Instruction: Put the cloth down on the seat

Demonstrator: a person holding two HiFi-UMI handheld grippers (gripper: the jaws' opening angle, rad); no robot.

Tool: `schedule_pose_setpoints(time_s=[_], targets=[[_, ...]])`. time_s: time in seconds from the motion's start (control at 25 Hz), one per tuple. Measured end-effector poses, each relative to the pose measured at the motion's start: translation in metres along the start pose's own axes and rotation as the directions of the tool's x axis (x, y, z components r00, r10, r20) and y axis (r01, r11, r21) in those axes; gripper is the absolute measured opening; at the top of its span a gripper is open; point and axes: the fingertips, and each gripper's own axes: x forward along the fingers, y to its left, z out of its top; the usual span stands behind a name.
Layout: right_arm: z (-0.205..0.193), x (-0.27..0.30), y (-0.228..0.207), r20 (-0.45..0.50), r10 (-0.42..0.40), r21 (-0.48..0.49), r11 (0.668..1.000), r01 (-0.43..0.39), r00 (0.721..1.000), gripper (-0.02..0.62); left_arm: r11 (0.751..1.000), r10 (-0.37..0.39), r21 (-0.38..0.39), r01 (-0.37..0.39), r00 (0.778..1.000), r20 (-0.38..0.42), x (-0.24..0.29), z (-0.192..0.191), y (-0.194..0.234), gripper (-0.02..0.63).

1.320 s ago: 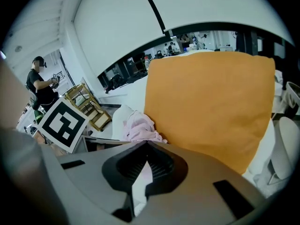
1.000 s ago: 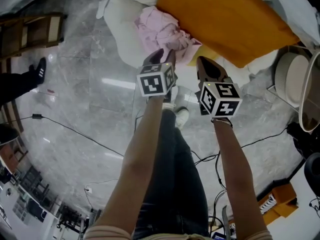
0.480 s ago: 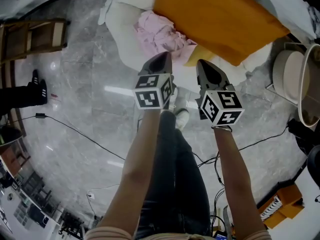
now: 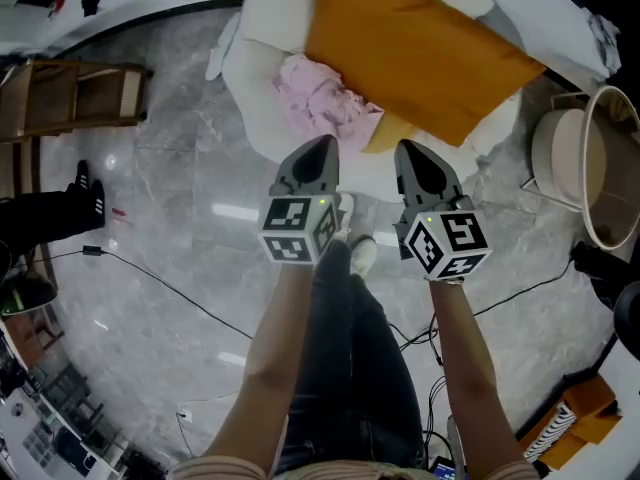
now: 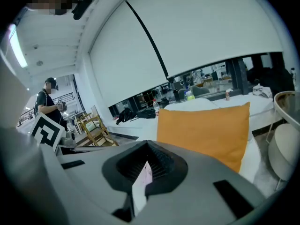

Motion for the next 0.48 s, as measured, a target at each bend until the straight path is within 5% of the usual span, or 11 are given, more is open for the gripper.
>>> schedule_pose_setpoints(time_s=[0.48], targets=[[0.087, -0.061, 0.039, 0.139, 0.016, -0.074, 0.997, -0.006, 0.990, 0.008, 0.997, -0.045, 0.070, 0.036, 0.990, 0.135, -0.067, 0.084, -0.046, 0.012]])
